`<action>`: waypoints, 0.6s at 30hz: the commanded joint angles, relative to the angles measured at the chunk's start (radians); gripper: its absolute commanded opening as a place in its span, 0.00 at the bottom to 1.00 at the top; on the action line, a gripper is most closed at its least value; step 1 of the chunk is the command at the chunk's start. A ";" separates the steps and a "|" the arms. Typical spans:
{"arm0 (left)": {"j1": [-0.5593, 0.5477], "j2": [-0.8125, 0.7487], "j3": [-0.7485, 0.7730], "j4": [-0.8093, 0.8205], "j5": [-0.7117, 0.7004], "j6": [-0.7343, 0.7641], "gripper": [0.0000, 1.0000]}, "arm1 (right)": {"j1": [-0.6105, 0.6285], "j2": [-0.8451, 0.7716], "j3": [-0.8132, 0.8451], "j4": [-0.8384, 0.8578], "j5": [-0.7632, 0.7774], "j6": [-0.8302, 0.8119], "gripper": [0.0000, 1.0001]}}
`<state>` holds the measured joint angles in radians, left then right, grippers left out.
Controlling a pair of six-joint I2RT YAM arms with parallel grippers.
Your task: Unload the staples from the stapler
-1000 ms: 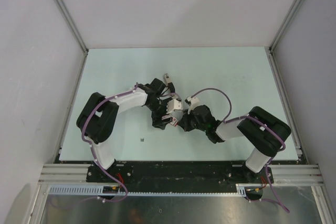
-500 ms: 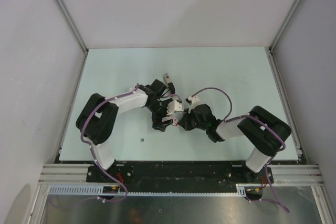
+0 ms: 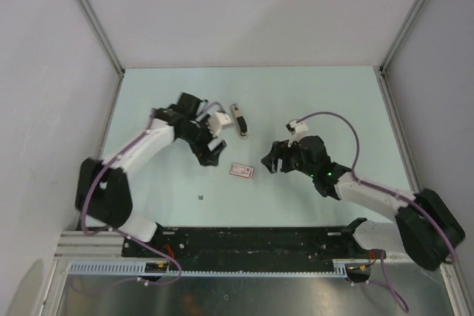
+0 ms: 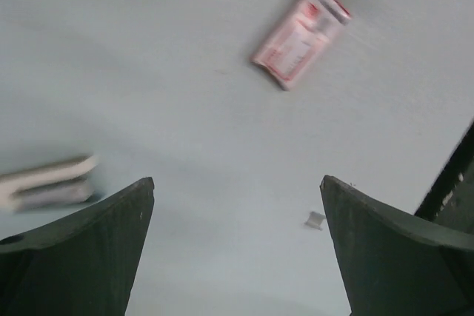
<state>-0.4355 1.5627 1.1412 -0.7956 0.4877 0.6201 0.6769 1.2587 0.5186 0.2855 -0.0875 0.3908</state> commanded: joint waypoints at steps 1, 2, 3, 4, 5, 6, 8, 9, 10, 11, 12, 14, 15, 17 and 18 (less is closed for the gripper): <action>0.110 -0.209 0.071 -0.019 -0.099 -0.178 0.99 | -0.054 -0.155 0.030 -0.211 0.016 -0.026 0.86; 0.132 -0.249 0.070 -0.016 -0.140 -0.209 0.99 | -0.058 -0.182 0.039 -0.239 0.022 -0.029 0.93; 0.154 -0.289 0.064 -0.014 -0.191 -0.236 0.99 | -0.060 -0.204 0.049 -0.260 0.029 -0.029 0.96; 0.180 -0.325 0.054 -0.012 -0.223 -0.251 0.99 | -0.060 -0.218 0.062 -0.270 0.033 -0.026 0.98; 0.206 -0.363 0.038 -0.011 -0.233 -0.259 0.99 | -0.060 -0.225 0.079 -0.295 0.034 -0.017 0.98; 0.233 -0.401 0.020 -0.010 -0.232 -0.265 0.99 | -0.060 -0.223 0.098 -0.314 0.036 -0.007 0.99; 0.273 -0.467 -0.025 -0.010 -0.228 -0.269 1.00 | -0.060 -0.205 0.140 -0.342 0.038 0.012 0.99; 0.283 -0.494 -0.045 -0.010 -0.232 -0.269 1.00 | -0.061 -0.194 0.157 -0.349 0.034 0.018 0.99; 0.288 -0.520 -0.067 -0.011 -0.237 -0.270 0.99 | -0.061 -0.182 0.168 -0.349 0.028 0.023 0.99; 0.292 -0.547 -0.089 -0.011 -0.241 -0.271 0.99 | -0.061 -0.175 0.175 -0.343 0.022 0.028 0.99; 0.295 -0.571 -0.111 -0.011 -0.243 -0.273 0.99 | -0.061 -0.170 0.178 -0.336 0.013 0.031 0.99; 0.298 -0.615 -0.149 -0.011 -0.246 -0.280 1.00 | -0.059 -0.166 0.181 -0.324 0.002 0.033 0.99; 0.298 -0.636 -0.166 -0.011 -0.247 -0.283 1.00 | -0.059 -0.163 0.183 -0.322 -0.002 0.033 0.99; 0.306 -0.666 -0.186 -0.005 -0.243 -0.290 0.99 | -0.059 -0.139 0.211 -0.347 -0.008 0.029 0.99; 0.313 -0.677 -0.189 -0.002 -0.241 -0.294 0.99 | -0.058 -0.124 0.227 -0.363 -0.006 0.025 0.99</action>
<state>-0.1425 0.9421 0.9764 -0.8043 0.2550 0.3737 0.6178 1.0954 0.6678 -0.0353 -0.0772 0.4107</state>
